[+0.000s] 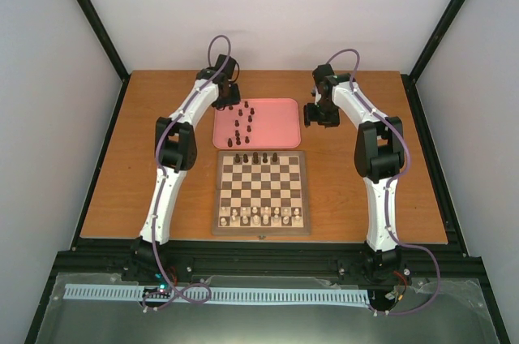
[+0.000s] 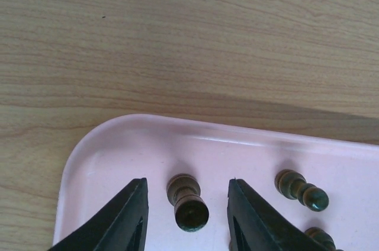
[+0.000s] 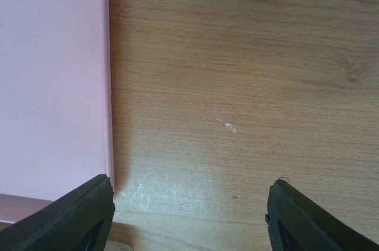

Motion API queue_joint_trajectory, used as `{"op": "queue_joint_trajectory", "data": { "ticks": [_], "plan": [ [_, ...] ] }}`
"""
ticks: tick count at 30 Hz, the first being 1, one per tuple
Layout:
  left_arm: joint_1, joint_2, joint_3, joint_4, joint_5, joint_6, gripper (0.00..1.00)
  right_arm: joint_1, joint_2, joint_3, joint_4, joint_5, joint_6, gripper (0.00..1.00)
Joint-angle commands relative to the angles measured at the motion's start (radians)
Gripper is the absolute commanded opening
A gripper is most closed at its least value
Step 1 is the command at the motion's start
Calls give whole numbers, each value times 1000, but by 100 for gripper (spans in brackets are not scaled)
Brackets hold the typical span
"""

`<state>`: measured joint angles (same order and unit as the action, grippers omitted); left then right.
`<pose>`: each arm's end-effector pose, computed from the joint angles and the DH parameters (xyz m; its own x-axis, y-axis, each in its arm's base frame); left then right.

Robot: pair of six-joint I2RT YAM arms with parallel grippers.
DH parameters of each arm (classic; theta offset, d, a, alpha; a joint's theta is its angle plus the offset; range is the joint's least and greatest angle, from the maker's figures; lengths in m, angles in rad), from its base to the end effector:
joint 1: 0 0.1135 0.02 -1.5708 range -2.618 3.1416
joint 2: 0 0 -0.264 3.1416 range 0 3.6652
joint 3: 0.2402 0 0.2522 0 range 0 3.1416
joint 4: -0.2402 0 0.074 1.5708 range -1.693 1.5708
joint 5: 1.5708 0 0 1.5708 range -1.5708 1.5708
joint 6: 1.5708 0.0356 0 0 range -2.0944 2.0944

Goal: Set up the chess pieces on the board
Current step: Pick up the chess piece from the storage box.

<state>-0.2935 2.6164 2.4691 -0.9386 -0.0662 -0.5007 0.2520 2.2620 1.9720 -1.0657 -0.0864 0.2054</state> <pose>0.5277 -0.1570 0.1724 -0.8673 -0.2382 -0.4370 -0.1792 0.9686 -0.1724 0.4481 0.1186 0.1974 -0.9805 -0.0426 -0.1918 -0.0677 0.9897 0.1261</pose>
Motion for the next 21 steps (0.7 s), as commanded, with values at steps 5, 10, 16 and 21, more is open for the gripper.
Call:
{"op": "queue_joint_trajectory", "data": {
  "ticks": [5,10,16,21],
  "plan": [
    [16,24,42,-5,-6,-7,35,-6,25,23,-11,10,-8,71],
    [16,26,42,1,-4,-7,33,-5,26,22,-13,11,-7,71],
    [16,35,49,4,2,-2,28,-6,27,22,-12,12,-8,71],
    [16,37,48,0,7,-1,17,-5,28,23,-11,10,-8,71]
  ]
}}
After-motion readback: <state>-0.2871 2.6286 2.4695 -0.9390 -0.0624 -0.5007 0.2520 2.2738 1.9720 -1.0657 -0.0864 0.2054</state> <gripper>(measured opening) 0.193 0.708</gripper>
